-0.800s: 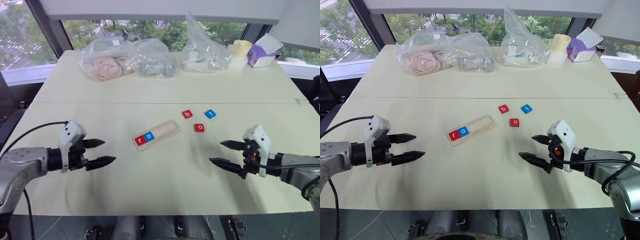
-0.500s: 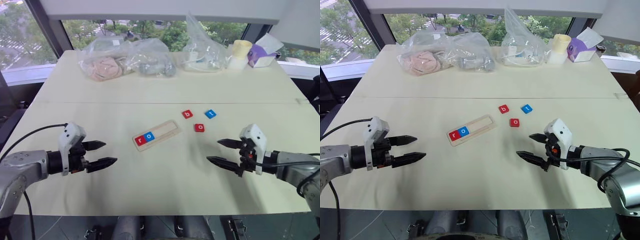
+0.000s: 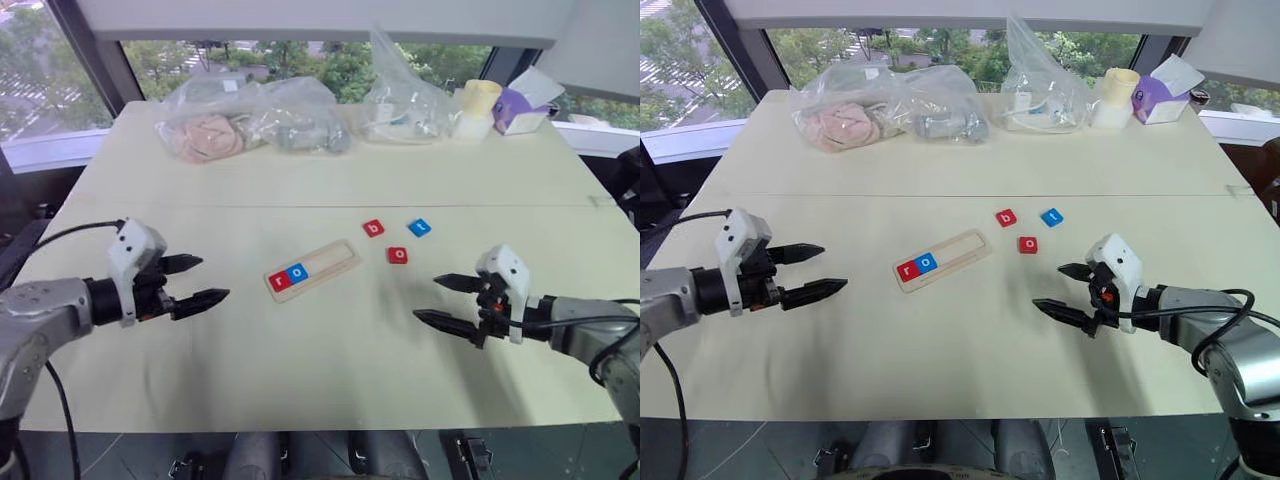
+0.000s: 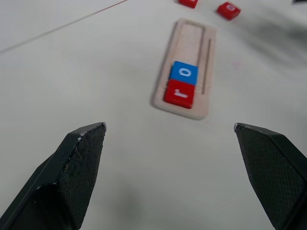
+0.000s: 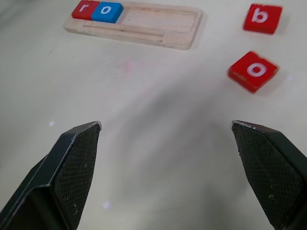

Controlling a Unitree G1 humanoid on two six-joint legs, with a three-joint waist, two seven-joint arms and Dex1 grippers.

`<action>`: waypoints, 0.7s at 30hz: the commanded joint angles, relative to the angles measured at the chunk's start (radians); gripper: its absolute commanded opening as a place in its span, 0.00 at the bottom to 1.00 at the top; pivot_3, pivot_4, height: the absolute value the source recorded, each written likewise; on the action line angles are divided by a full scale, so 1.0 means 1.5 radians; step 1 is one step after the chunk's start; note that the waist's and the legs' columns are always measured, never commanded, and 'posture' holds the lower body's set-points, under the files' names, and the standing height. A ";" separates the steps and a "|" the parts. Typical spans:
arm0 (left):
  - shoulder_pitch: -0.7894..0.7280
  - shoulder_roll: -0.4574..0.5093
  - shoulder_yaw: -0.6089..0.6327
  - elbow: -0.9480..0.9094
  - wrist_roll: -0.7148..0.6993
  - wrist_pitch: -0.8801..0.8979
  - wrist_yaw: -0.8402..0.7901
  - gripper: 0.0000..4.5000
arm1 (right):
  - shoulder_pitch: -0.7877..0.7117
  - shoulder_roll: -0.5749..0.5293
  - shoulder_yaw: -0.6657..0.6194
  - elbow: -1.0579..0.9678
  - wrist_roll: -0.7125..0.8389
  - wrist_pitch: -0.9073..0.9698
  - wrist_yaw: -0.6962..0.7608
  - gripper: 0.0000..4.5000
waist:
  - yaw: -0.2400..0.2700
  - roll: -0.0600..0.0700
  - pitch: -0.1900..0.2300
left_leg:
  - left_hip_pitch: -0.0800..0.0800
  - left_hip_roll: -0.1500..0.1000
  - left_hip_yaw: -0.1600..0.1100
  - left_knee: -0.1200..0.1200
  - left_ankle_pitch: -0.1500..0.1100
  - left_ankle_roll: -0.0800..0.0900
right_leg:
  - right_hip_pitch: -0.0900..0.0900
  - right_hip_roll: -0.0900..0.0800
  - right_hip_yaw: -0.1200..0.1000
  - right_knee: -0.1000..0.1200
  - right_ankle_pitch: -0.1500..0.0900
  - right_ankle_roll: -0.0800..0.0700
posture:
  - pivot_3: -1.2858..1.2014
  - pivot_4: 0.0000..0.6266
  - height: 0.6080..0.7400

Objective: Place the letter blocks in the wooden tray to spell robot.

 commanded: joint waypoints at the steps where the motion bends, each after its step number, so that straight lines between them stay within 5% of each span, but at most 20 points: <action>1: -0.045 0.005 -0.078 0.024 0.042 -0.050 -0.044 1.00 | -0.020 -0.003 -0.013 -0.026 0.018 0.004 -0.002 0.99 | 0.002 0.000 0.000 | 0.000 0.000 0.000 0.000 0.000 0.000 | 0.000 0.000 0.000 0.000 0.000 0.000 | 0.52 0.24 0.99; 11: -0.157 -0.143 -0.324 0.226 0.270 -0.269 -0.041 1.00 | -0.016 0.045 0.010 -0.112 0.040 0.046 -0.077 0.99 | 0.012 0.000 0.000 | 0.000 0.000 0.000 0.001 0.000 0.000 | 0.000 0.002 0.000 0.001 0.000 0.000 | 0.52 0.24 0.99; 21: -0.188 -0.255 -0.358 0.350 0.334 -0.350 -0.028 1.00 | 0.013 0.054 -0.004 -0.138 0.052 0.056 -0.120 0.99 | 0.021 0.001 -0.001 | 0.000 0.000 0.000 0.006 0.000 0.001 | 0.003 0.001 0.000 0.003 0.000 0.000 | 0.52 0.24 0.99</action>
